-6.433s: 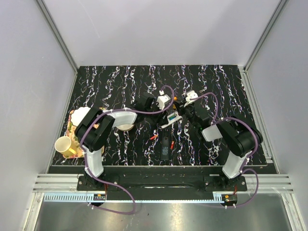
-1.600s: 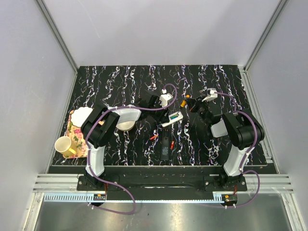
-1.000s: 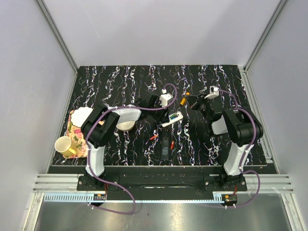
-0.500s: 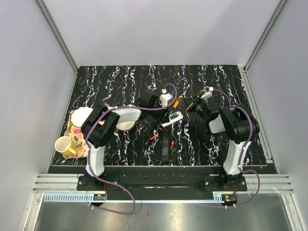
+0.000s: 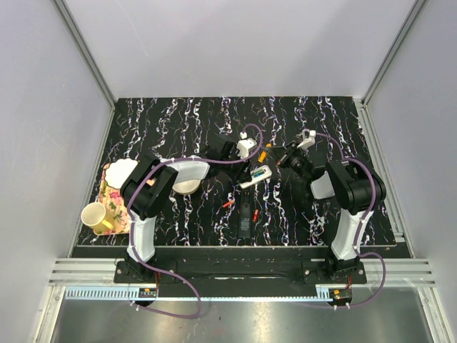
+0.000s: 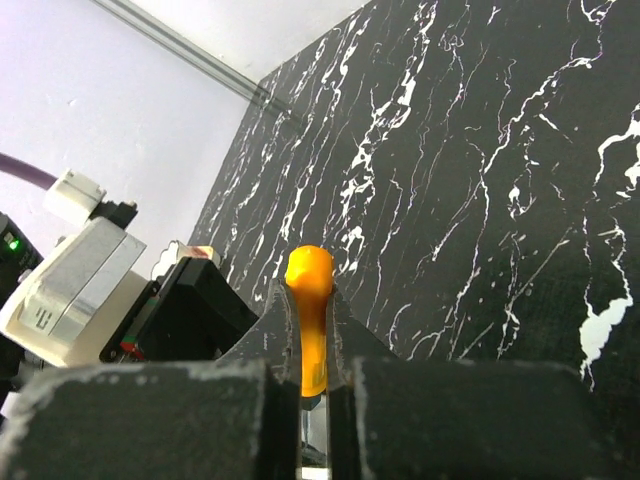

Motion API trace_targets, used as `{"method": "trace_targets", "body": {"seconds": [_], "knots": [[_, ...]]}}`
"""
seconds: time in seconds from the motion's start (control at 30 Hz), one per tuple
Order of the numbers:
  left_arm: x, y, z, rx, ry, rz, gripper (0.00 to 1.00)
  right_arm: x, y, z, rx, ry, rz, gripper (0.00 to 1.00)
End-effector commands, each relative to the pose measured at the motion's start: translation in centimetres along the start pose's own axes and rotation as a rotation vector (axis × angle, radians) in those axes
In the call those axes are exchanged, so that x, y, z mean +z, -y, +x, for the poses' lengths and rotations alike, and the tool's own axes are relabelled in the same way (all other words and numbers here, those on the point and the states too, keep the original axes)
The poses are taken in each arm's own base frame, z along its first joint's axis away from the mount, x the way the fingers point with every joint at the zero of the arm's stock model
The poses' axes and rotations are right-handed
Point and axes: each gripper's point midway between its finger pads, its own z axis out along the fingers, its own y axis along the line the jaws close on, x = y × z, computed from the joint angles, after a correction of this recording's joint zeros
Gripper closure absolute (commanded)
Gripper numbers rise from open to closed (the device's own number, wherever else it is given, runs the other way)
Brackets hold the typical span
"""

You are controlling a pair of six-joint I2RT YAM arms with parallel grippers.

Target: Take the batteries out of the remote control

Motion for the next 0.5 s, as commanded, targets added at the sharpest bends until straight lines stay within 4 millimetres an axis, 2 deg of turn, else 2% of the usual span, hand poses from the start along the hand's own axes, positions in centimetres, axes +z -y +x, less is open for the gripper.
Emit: {"method": "trace_targets", "body": {"seconds": [0.0, 0.27, 0.47], "knots": [[1.5, -1.2, 2.7, 0.001, -0.068, -0.063, 1.0, -0.6, -5.1, -4.9, -0.23, 0.182, -0.143, 1.0], [1.5, -1.2, 2.7, 0.003, -0.067, -0.064, 1.0, -2.2, -3.8, -5.7, -0.368, 0.241, -0.041, 1.0], [1.4, -1.2, 2.8, 0.002, -0.07, -0.062, 1.0, -2.4, -2.7, -5.9, -0.408, 0.261, 0.01, 1.0]]}}
